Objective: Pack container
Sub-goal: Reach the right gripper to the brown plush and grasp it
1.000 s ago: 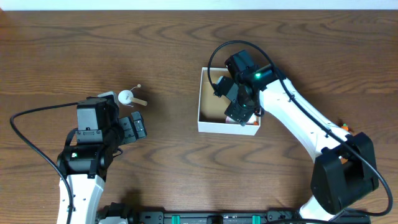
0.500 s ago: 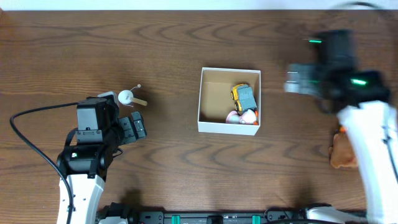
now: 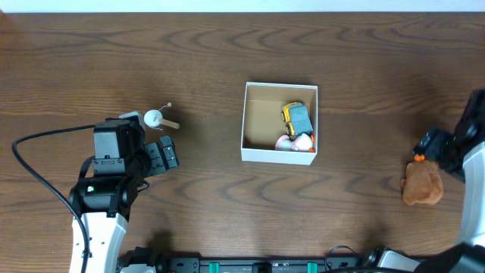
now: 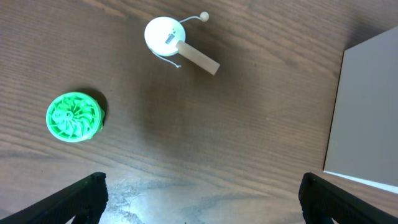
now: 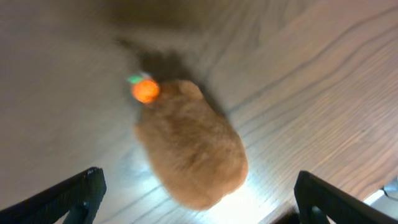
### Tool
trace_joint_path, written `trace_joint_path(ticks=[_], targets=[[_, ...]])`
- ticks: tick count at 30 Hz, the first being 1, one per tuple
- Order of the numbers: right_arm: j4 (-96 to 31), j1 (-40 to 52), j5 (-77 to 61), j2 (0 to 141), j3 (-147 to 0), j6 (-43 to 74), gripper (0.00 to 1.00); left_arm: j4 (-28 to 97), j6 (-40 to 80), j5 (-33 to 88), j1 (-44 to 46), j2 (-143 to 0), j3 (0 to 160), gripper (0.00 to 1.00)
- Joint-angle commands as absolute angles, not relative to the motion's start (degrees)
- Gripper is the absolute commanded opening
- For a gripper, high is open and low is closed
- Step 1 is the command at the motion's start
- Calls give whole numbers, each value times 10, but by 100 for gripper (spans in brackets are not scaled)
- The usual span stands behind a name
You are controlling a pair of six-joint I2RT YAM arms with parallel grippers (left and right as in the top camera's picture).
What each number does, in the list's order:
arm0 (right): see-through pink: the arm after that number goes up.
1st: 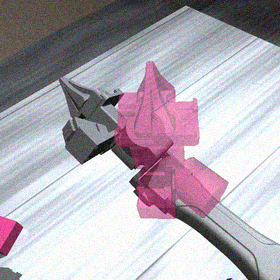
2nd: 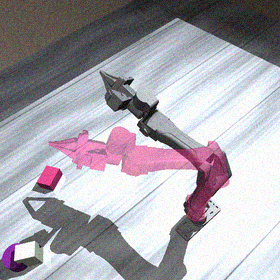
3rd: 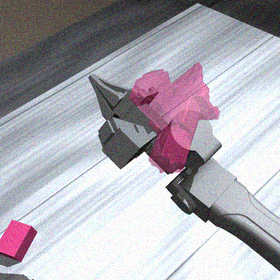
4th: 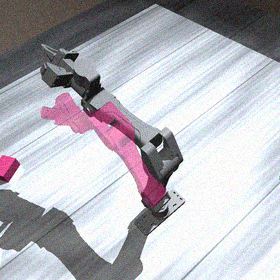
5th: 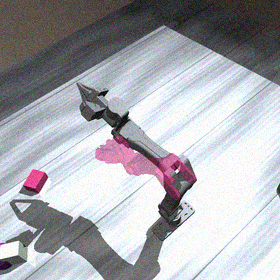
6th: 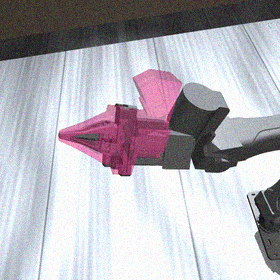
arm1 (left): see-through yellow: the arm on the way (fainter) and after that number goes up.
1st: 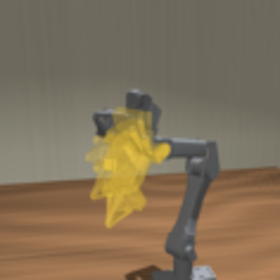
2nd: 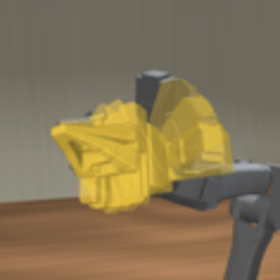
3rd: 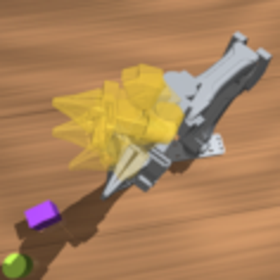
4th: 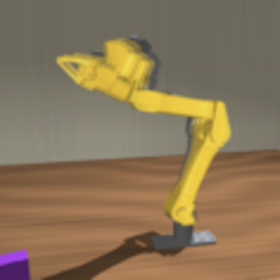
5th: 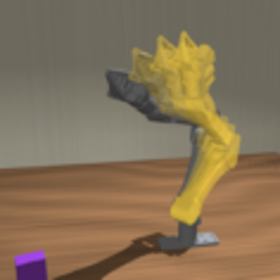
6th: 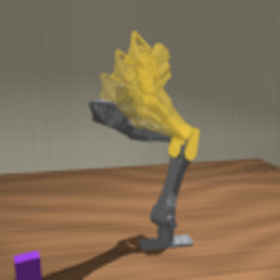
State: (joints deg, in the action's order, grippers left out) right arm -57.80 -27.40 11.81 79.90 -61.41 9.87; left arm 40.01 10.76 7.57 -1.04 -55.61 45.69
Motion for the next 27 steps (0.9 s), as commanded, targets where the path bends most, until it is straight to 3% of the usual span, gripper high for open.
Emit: trace_joint_path(ticks=[1,14,16,19,21,22,24,25,27], targets=[[-532,-302,89,799,-554,27,99,400,115,80,-13,-558,469,98],[-394,-324,23,801,-429,29,99,400,115,80,-13,-558,469,98],[-394,-324,14,801,-429,29,95,400,115,80,-13,-558,469,98],[-396,-324,14,801,-429,29,77,400,115,80,-13,-558,469,98],[-396,-322,11,801,-430,29,57,400,115,80,-13,-558,469,98],[-395,-320,1,801,-431,29,42,400,115,80,-13,-558,469,98],[-394,-313,-17,801,-434,29,25,400,115,80,-13,-558,469,98],[-395,-309,-21,801,-437,33,20,400,115,80,-13,-558,469,98],[-405,-298,-24,800,-450,43,20,400,115,80,-13,-558,469,98]])
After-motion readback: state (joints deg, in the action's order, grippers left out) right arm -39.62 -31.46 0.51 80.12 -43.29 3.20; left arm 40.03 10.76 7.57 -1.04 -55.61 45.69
